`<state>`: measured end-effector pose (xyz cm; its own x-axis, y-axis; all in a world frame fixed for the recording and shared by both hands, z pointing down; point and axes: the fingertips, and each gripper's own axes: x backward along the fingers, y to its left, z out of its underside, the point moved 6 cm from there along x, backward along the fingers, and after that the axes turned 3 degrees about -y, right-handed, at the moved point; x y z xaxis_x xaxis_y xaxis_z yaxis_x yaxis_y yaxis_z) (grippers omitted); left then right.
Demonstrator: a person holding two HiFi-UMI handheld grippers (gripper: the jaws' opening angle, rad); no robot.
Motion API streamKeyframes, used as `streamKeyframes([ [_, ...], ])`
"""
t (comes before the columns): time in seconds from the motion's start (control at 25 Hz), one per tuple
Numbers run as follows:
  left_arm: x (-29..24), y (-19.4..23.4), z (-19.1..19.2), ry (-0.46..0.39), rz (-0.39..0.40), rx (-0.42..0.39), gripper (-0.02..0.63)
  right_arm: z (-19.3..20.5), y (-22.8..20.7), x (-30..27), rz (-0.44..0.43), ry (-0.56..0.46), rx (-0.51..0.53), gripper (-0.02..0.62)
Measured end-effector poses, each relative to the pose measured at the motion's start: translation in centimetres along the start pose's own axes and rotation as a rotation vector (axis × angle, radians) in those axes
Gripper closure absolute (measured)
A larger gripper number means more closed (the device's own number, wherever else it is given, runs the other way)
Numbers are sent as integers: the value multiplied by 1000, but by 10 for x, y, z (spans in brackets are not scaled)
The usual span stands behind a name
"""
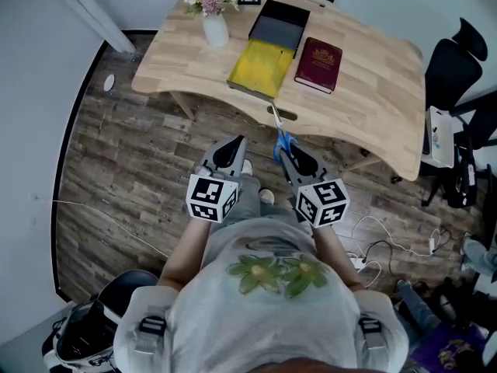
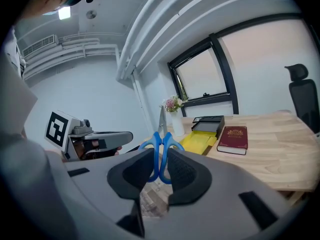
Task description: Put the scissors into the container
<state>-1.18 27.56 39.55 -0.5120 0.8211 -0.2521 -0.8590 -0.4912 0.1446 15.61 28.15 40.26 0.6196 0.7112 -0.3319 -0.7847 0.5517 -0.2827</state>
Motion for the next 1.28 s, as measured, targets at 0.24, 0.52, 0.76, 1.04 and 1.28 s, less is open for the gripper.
streamKeyframes([
  [0.24, -26, 12, -4, 14, 17, -1, 601, -8, -18, -20, 10, 3, -16, 512],
  [0.52, -73, 44, -18, 11, 37, 14, 601, -31, -43, -58, 27, 15, -14, 511],
  [0.76, -113, 75, -40, -18, 32, 26, 601, -59, -71, -97, 32, 23, 16, 512],
  [1.04, -151, 107, -52, -13, 28, 32, 601, -86, -93, -140, 21, 29, 36, 511],
  [1.28, -173, 129, -58, -5, 30, 36, 601, -94, -107, -169, 25, 50, 33, 512],
])
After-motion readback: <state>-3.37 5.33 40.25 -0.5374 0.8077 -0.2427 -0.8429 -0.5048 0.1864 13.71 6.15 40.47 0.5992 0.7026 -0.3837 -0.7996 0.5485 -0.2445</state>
